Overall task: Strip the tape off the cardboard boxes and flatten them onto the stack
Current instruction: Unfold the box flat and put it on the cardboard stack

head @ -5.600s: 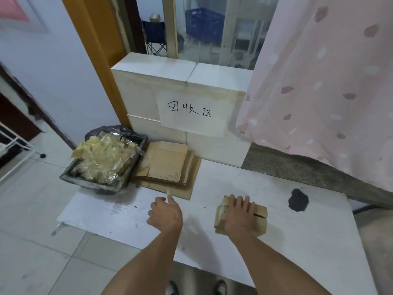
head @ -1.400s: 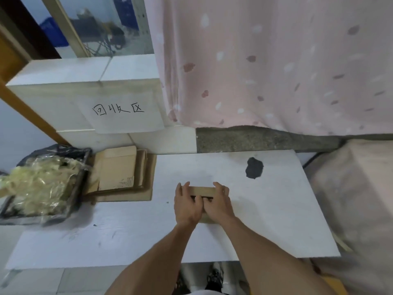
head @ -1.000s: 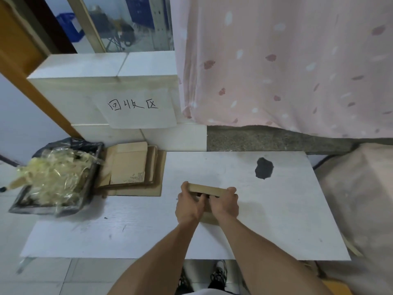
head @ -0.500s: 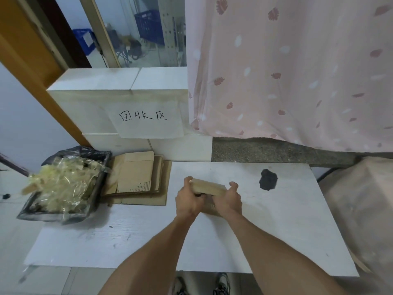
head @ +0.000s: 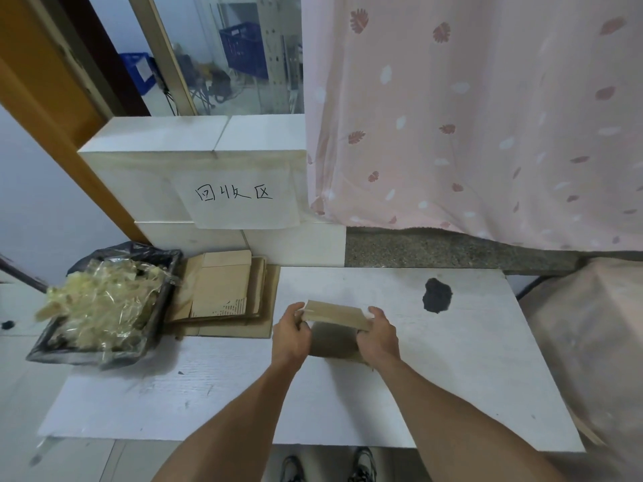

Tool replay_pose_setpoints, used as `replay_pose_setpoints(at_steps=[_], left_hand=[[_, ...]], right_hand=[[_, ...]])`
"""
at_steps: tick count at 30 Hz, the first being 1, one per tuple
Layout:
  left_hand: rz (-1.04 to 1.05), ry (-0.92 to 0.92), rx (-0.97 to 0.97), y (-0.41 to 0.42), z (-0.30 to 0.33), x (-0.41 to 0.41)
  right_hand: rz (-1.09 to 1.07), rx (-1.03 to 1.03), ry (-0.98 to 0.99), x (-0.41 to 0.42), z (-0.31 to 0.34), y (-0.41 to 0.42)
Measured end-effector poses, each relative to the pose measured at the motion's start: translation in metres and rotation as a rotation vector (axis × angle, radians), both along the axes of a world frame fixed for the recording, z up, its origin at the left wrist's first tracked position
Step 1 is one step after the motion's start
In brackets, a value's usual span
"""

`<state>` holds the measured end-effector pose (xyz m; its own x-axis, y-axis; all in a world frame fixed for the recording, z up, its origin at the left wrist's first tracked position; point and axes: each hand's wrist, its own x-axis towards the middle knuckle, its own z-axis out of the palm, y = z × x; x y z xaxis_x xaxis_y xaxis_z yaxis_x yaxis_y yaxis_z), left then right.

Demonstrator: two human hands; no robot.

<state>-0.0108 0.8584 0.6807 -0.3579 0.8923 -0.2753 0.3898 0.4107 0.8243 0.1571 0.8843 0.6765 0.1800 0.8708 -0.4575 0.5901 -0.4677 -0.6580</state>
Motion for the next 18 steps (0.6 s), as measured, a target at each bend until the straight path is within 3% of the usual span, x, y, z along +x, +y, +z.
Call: replay_pose_setpoints(at_steps=[4, 7, 10, 14, 18], left_hand=[[-0.101, 0.19, -0.11, -0.011, -0.011, 0.0], [-0.099, 0.151, -0.041, -0.017, -0.019, 0.004], [-0.105, 0.171, 0.028, -0.021, -0.025, 0.007], [-0.423, 0.4, -0.038, -0.019, -0.03, 0.006], [-0.716, 0.483, -0.246, -0.03, -0.043, 0.004]], right_hand=[[0.107, 0.034, -0.108, -0.004, -0.001, -0.002], [0.071, 0.086, -0.084, -0.003, -0.001, -0.006], [0.123, 0.104, -0.206, 0.001, -0.008, -0.015], [0.538, -0.052, -0.561, 0.001, -0.015, -0.024], [0.689, -0.16, -0.447, 0.001, -0.028, -0.033]])
